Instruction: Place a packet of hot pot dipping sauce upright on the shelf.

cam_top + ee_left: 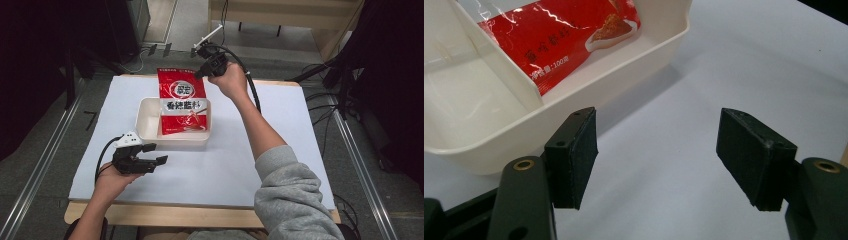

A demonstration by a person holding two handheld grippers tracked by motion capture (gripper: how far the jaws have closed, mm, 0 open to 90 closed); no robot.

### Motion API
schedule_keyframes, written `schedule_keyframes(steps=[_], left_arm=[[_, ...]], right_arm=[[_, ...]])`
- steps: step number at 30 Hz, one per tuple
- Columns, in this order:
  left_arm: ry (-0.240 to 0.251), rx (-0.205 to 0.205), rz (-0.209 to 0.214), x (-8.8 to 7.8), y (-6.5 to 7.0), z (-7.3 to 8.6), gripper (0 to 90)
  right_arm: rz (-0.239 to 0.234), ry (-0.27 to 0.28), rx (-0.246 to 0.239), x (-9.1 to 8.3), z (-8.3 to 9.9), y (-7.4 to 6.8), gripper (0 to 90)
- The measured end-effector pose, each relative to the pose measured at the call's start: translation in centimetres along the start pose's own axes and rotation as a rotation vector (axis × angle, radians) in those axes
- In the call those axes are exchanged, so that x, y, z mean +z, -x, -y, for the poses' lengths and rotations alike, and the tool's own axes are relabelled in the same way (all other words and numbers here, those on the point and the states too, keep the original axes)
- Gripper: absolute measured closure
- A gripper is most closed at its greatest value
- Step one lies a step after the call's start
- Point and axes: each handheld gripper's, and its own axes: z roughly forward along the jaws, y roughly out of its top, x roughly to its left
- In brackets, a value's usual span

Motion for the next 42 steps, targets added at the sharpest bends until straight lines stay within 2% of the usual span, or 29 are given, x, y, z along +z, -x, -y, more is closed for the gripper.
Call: schedule_keyframes(steps=[4,5,10,16,18,20,23,25,27,30,34,42], left_arm=[[0.003,-0.003,0.001,0.0,0.0,-0.1,33.9],[0.012,-0.006,0.010,-0.1,0.0,-0.1,33.9],[0.012,-0.014,0.001,-0.2,-0.2,-0.1,33.9],[0.014,-0.012,0.004,-0.1,-0.1,-0.1,33.9],[0.012,-0.013,0.004,-0.1,-0.1,-0.1,33.9],[0.012,-0.013,0.004,-0.1,-0.1,-0.1,33.9],[0.010,-0.008,0.003,-0.1,-0.1,-0.1,33.9],[0.010,-0.008,0.003,-0.1,-0.1,-0.1,33.9],[0.012,-0.010,0.005,-0.1,-0.1,-0.1,33.9],[0.009,-0.010,0.007,0.0,-0.1,-0.1,33.9],[-0.006,-0.013,-0.004,0.0,-0.2,-0.1,34.0],[0.001,-0.017,0.000,0.0,-0.2,-0.1,34.0]], right_arm=[[-0.006,0.002,0.027,-0.2,0.4,0.4,90.0],[-0.006,0.002,0.026,-0.2,0.4,0.4,90.0],[-0.003,0.006,0.028,-0.2,0.6,0.4,88.8],[-0.013,0.029,0.045,-0.1,0.9,1.0,80.5],[-0.022,0.030,0.026,0.1,1.1,1.3,72.1],[-0.022,0.044,0.013,0.1,1.3,1.4,67.5],[-0.050,0.040,0.049,0.1,1.4,1.8,58.2],[-0.060,0.038,0.053,0.1,1.5,2.0,54.8],[-0.068,0.049,0.053,-0.1,1.6,2.3,47.3],[-0.083,0.064,0.064,-0.5,1.8,2.5,43.7],[-0.078,0.069,0.059,-1.2,2.1,2.7,41.8],[-0.077,0.079,0.068,-2.7,3.0,2.8,41.5]])
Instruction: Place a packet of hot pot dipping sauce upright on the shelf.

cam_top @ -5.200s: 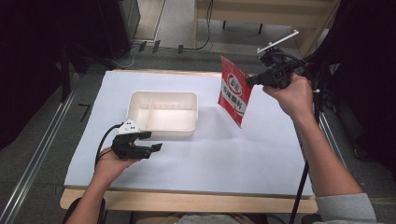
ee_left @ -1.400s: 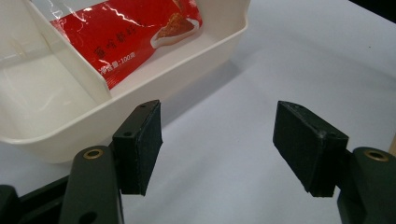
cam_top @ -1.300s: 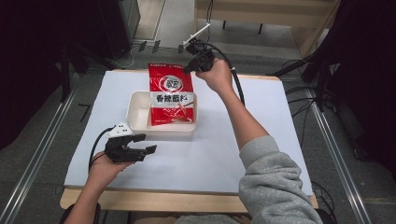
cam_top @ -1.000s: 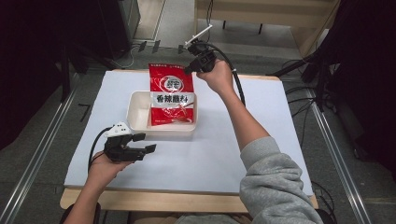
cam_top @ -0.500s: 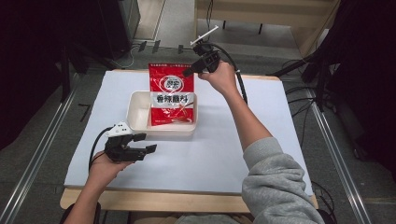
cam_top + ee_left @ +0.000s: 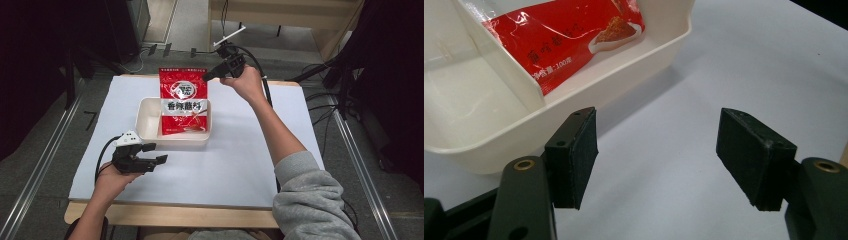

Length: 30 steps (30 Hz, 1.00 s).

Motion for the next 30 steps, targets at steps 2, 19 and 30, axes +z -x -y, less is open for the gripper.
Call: schedule_keyframes(steps=[2,19,30], left_arm=[[0.000,0.000,0.000,0.0,0.0,0.0,34.0],[-0.005,-0.008,-0.006,-0.1,-0.1,0.1,34.0],[-0.007,-0.007,-0.003,0.0,-0.1,0.1,34.0]], right_arm=[[-0.001,0.003,0.006,-0.2,0.2,0.0,41.5],[0.003,0.013,-0.002,-2.4,4.6,-1.9,40.0],[0.010,0.070,-0.048,-4.2,9.0,-4.2,42.5]])
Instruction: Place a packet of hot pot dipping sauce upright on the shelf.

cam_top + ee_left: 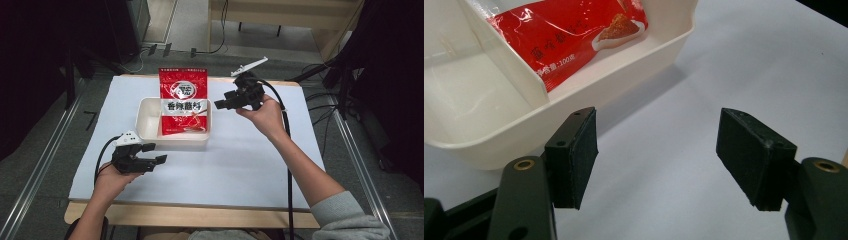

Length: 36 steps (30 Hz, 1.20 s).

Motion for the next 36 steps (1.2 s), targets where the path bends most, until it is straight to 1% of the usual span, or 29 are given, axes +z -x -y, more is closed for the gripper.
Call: schedule_keyframes(steps=[1,2,4,5,6,7,8,9,10,13,15,16,17,19,21,22,23,24,26,27,29,30,31,32,33,34,35,36], left_arm=[[-0.001,0.002,0.000,0.0,0.0,0.0,34.0],[-0.001,0.003,-0.003,0.0,0.0,0.0,34.0],[-0.004,0.002,0.002,0.0,0.0,0.0,34.0],[-0.003,0.003,-0.001,0.1,0.0,0.0,34.0],[-0.003,0.003,-0.001,0.1,0.0,0.0,34.0],[-0.006,0.006,0.003,0.2,0.1,0.0,34.0],[-0.009,0.007,0.003,0.2,0.1,0.0,34.0],[-0.009,0.007,0.003,0.2,0.1,0.0,34.0],[-0.007,0.005,0.005,0.2,0.1,-0.1,33.9],[-0.003,0.006,0.004,0.2,0.2,-0.1,34.0],[0.000,0.008,0.010,0.3,0.2,-0.2,34.0],[-0.001,0.008,0.008,0.3,0.2,-0.1,34.0],[-0.001,0.008,0.008,0.3,0.2,-0.1,33.9],[-0.004,0.007,0.007,0.3,0.3,-0.1,34.0],[-0.003,0.010,0.007,0.3,0.3,-0.1,33.9],[-0.005,0.010,0.006,0.3,0.3,-0.2,33.9],[-0.005,0.010,0.006,0.3,0.3,-0.2,34.0],[-0.006,0.013,0.006,0.3,0.3,-0.2,34.0],[-0.010,0.016,0.008,0.4,0.3,-0.2,33.9],[-0.009,0.015,0.010,0.4,0.3,-0.2,33.9],[-0.011,0.017,0.008,0.5,0.4,-0.2,33.7],[-0.015,0.018,0.015,0.5,0.4,-0.3,33.6],[-0.015,0.018,0.015,0.5,0.4,-0.3,33.6],[-0.027,0.019,0.023,0.7,0.4,-0.3,33.5],[-0.027,0.019,0.023,0.7,0.4,-0.3,33.5],[-0.034,0.023,0.024,0.9,0.4,-0.3,33.3],[-0.034,0.023,0.024,0.9,0.4,-0.3,32.9],[-0.030,0.021,0.026,1.0,0.5,-0.3,32.7]], right_arm=[[-0.003,0.009,0.002,-0.2,0.4,-0.1,42.4],[-0.017,0.027,0.010,-0.6,1.2,-0.2,41.7],[-0.024,0.038,0.013,-0.9,2.2,-0.2,41.3],[-0.024,0.039,0.008,-1.0,2.6,-0.3,41.3],[-0.024,0.039,0.008,-1.0,2.6,-0.3,41.3],[-0.028,0.045,0.006,-1.4,3.8,-0.4,41.5],[-0.033,0.048,0.010,-1.5,4.4,-0.4,41.9],[-0.033,0.048,0.010,-1.5,4.4,-0.4,41.9],[-0.042,0.048,0.018,-1.8,5.7,-0.5,44.3],[-0.052,0.057,0.024,-2.2,6.9,-0.6,46.1],[-0.067,0.069,0.036,-2.6,8.0,-0.9,46.3],[-0.068,0.072,0.033,-2.7,8.5,-1.1,46.2],[-0.068,0.072,0.033,-2.7,8.5,-1.1,46.2],[-0.068,0.069,0.038,-2.8,9.8,-1.4,45.7],[-0.092,0.077,0.043,-2.8,10.7,-1.6,46.3],[-0.108,0.076,0.026,-2.6,11.7,-1.8,47.6],[-0.114,0.080,0.024,-2.6,12.2,-1.9,48.0],[-0.111,0.087,0.018,-2.5,12.6,-2.0,48.0],[-0.109,0.090,0.013,-2.4,12.9,-2.1,48.2],[-0.095,0.085,0.006,-2.2,13.6,-2.3,48.3],[-0.073,0.084,0.025,-1.6,14.4,-2.4,47.6],[-0.041,0.094,0.019,-1.4,14.8,-2.4,47.6],[-0.008,0.104,-0.004,-1.2,15.2,-2.3,47.7],[0.009,0.098,-0.018,-0.9,15.4,-2.2,47.7],[0.009,0.098,-0.018,-0.9,15.4,-2.2,47.7],[-0.004,0.090,0.014,-0.5,15.8,-1.9,47.8],[-0.004,0.090,0.014,-0.5,15.8,-1.9,47.8],[-0.034,0.103,0.060,-0.3,16.0,-1.6,47.2]])
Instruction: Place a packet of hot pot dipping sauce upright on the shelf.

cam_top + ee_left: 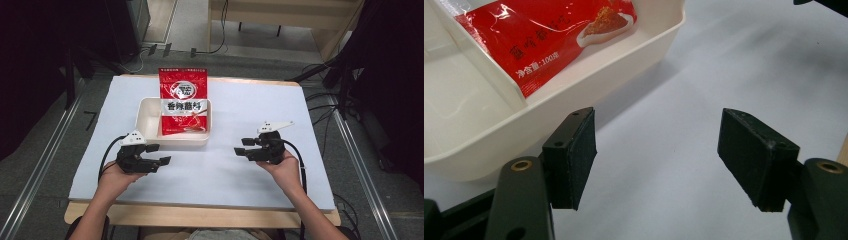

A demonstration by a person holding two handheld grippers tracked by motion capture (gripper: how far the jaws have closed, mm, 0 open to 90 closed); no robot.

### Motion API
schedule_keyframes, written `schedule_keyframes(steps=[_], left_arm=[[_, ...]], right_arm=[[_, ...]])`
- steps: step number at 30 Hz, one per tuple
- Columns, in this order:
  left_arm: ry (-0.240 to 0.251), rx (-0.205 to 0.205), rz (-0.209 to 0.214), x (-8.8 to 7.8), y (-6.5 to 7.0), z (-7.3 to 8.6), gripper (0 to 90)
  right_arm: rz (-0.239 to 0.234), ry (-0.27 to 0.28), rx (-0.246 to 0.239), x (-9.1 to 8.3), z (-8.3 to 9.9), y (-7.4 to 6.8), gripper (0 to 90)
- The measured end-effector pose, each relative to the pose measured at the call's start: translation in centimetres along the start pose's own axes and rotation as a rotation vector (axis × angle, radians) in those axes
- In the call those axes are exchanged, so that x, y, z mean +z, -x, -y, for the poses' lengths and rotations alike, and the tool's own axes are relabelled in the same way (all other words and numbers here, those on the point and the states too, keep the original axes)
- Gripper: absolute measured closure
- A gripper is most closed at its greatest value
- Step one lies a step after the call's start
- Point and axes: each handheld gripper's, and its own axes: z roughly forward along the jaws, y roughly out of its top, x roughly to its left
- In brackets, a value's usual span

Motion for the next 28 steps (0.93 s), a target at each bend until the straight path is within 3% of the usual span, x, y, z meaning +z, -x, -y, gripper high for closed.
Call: schedule_keyframes(steps=[4,9,14,22,28], left_arm=[[-0.006,0.004,-0.002,0.1,0.0,0.0,31.9],[-0.018,-0.026,0.015,0.3,-0.5,0.0,30.7],[-0.004,-0.048,0.004,0.2,-0.8,0.0,30.5],[-0.006,-0.040,0.002,0.2,-0.8,0.1,30.5],[0.003,-0.025,-0.018,0.1,-0.9,0.2,29.4]], right_arm=[[0.014,-0.009,-0.012,0.1,0.2,0.0,45.7],[0.023,-0.021,-0.004,-0.4,0.3,0.3,46.3],[0.012,-0.026,0.015,-0.6,0.6,0.9,46.3],[-0.004,-0.075,0.020,0.1,0.9,1.4,45.9],[0.000,-0.077,0.016,0.2,0.9,1.3,45.6]])
